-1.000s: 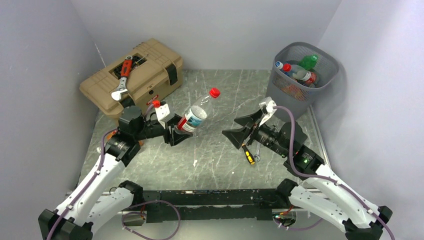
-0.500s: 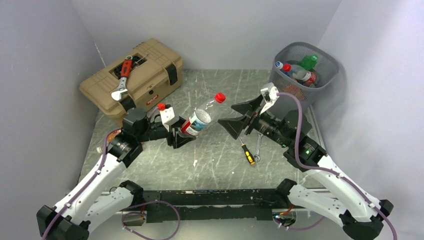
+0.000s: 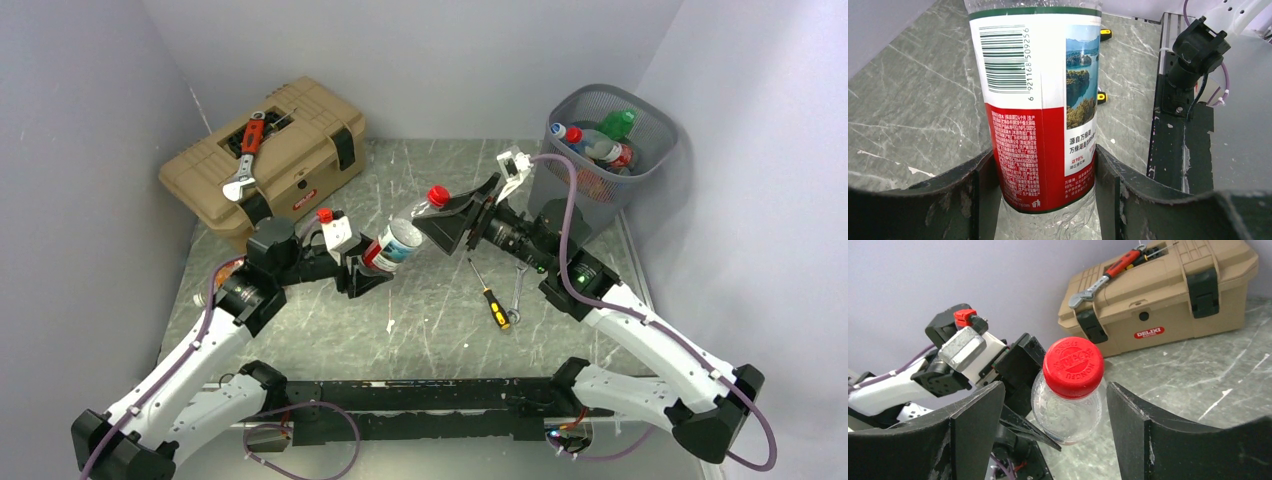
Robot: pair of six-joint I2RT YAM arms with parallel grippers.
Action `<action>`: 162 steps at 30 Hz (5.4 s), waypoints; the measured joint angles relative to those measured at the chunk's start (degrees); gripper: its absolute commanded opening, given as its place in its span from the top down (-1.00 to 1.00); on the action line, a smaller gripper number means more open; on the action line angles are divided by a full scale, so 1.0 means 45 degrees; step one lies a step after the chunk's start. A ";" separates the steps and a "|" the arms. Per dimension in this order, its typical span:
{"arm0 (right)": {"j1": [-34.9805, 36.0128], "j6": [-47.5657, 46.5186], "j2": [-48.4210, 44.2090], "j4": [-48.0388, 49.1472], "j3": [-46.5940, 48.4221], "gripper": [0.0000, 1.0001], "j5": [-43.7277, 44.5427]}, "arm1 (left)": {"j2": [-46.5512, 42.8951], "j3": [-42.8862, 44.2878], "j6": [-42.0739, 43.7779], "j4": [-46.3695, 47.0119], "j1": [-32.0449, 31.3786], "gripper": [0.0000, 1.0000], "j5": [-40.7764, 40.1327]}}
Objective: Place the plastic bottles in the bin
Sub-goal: Pick up the plastic bottle from the corner of the board, then place the plastic bottle in the trash bin, then pick up the plastic bottle at the center of the board.
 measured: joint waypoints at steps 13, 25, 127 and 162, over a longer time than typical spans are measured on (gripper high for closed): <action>-0.0107 0.1321 0.0272 0.1579 -0.0476 -0.10 0.0369 | -0.0102 -0.0005 0.0044 0.0005 -0.0117 1.00 -0.0141; -0.0141 0.1117 0.0539 0.1676 -0.0525 -0.54 0.1025 | -0.0121 -0.0010 0.0131 -0.0102 -0.0165 1.00 -0.0374; -1.1472 -0.5877 0.7553 0.2676 0.4760 -0.59 0.8136 | -0.1787 -0.0476 -0.1831 -0.0855 0.0092 -0.98 -0.9768; -0.8102 -0.2560 0.0457 0.0525 0.2856 -0.84 0.4799 | -0.1239 -0.0296 -0.2263 -0.1399 0.0087 -0.98 -1.2599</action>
